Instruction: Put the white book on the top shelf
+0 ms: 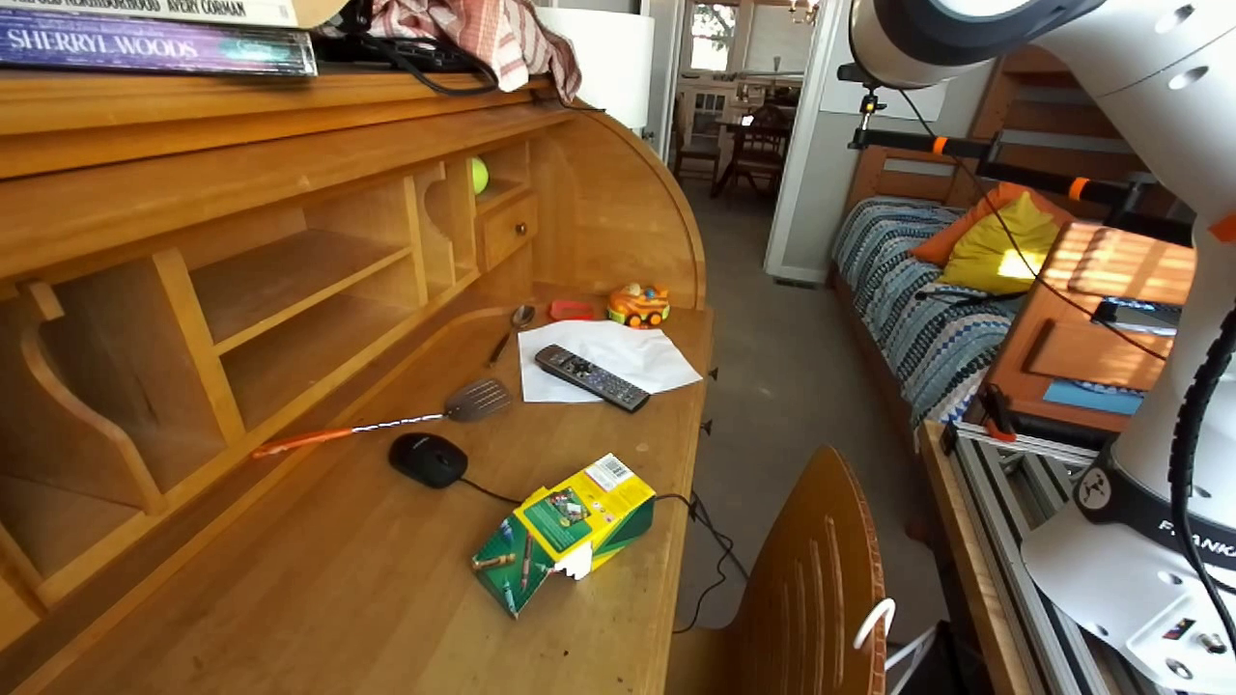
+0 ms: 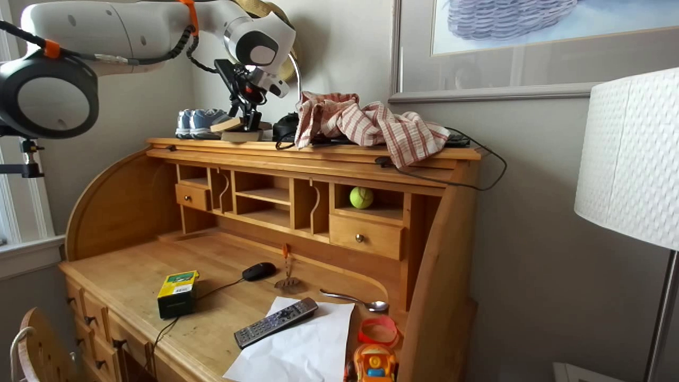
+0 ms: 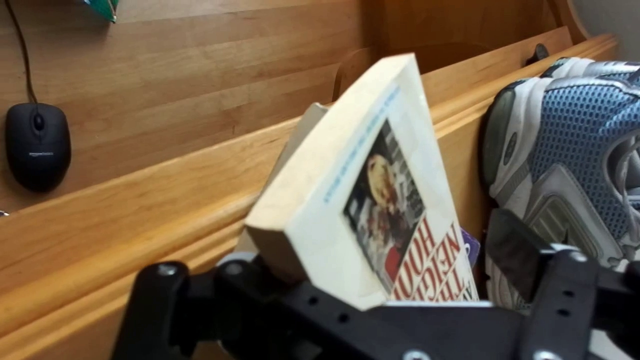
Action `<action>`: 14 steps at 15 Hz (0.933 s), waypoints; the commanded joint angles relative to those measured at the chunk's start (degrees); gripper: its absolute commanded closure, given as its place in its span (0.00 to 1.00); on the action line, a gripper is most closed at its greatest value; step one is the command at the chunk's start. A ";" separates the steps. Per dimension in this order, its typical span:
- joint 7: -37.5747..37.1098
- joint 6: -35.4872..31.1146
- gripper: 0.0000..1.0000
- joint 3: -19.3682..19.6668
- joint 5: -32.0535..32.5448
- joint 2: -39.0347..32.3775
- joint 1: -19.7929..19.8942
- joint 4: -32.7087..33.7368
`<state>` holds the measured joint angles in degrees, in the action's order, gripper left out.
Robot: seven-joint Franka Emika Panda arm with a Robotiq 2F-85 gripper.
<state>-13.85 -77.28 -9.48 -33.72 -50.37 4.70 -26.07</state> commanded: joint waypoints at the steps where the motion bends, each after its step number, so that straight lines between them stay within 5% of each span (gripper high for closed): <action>1: -1.50 -0.19 0.28 -1.74 1.56 -0.01 -0.42 -0.60; 9: -5.77 -6.54 0.90 -3.41 1.32 -2.63 -4.25 0.62; 10: -5.94 -6.88 0.45 -3.66 1.34 -2.44 -4.33 0.50; 12: -6.27 -6.29 0.43 -3.83 1.32 -1.98 -4.10 0.32; 14: -6.08 -6.12 0.28 -4.20 0.89 -1.42 -3.35 0.14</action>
<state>-19.07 -83.24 -12.78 -33.66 -51.81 0.52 -26.13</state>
